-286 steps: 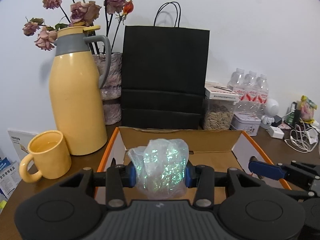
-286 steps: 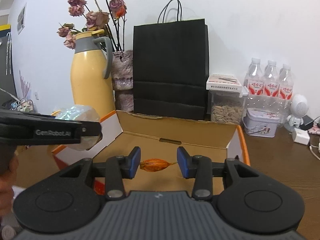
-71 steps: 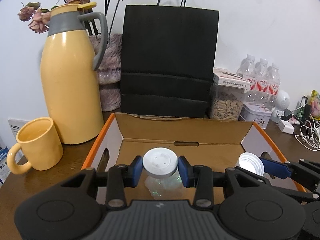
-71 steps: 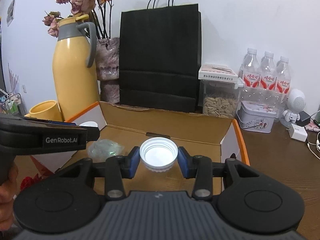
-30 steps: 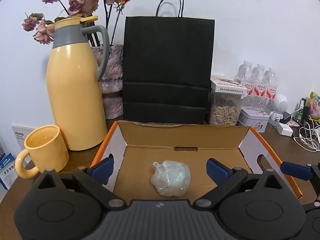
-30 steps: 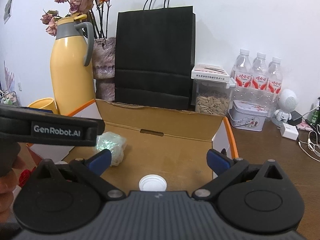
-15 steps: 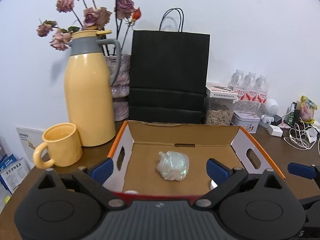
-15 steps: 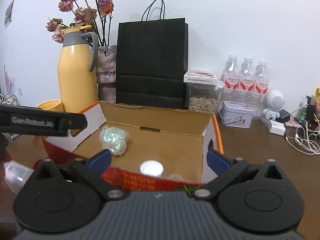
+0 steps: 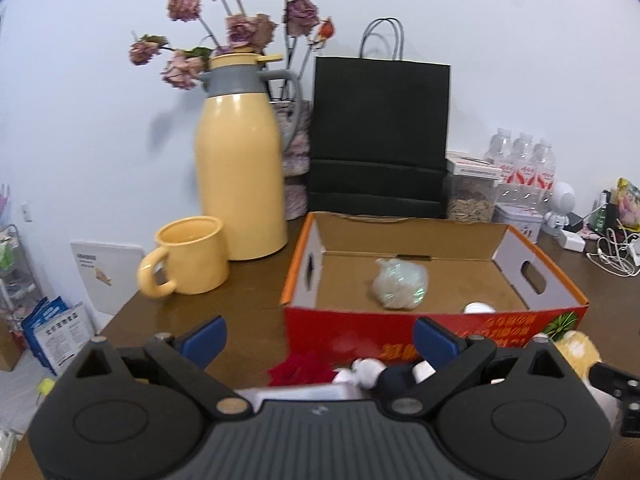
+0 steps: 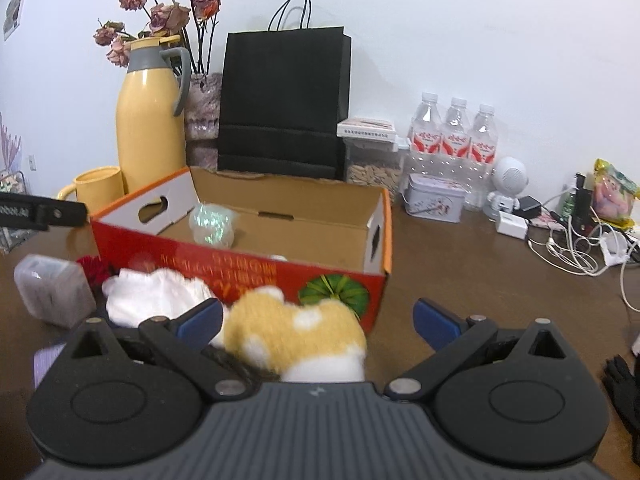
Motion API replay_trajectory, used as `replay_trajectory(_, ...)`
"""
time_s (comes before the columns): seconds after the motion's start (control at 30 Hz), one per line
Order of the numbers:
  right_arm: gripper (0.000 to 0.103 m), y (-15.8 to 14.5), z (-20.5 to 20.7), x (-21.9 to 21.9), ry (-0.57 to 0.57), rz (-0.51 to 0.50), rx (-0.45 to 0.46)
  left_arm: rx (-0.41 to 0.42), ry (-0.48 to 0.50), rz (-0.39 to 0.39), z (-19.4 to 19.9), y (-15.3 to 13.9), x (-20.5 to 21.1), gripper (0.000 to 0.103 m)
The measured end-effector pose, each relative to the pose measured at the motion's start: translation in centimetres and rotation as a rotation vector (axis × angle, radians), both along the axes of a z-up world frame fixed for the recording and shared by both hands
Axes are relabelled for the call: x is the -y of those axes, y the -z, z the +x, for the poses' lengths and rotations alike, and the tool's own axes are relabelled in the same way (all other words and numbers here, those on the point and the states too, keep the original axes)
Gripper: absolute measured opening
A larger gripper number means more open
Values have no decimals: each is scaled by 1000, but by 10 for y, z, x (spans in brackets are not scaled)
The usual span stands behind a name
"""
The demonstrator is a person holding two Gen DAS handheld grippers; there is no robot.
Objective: Organize objects
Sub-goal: 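Grasp the white wipes container with the left gripper while the right grasps the plush sheep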
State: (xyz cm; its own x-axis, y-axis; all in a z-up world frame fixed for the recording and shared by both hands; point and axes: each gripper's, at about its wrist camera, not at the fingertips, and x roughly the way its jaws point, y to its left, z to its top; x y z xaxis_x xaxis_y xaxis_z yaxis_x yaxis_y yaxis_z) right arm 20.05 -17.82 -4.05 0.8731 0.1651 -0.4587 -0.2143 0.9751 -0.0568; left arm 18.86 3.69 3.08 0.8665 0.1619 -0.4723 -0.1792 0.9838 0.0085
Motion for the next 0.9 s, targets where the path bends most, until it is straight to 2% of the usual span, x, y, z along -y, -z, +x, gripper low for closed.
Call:
replay_trajectory(0.27, 103, 18, -23, 13, 10, -34, -45, -35, -8, 19, -24, 14, -13, 100)
replay_trajectory(0.5, 103, 31, -30, 22, 23, -33, -75, -66, 5, 18, -30, 26, -12, 100)
replay_trajectory(0.9, 103, 34, -13, 22, 18, -15, -102, -129, -18, 26, -3, 44, -6, 100)
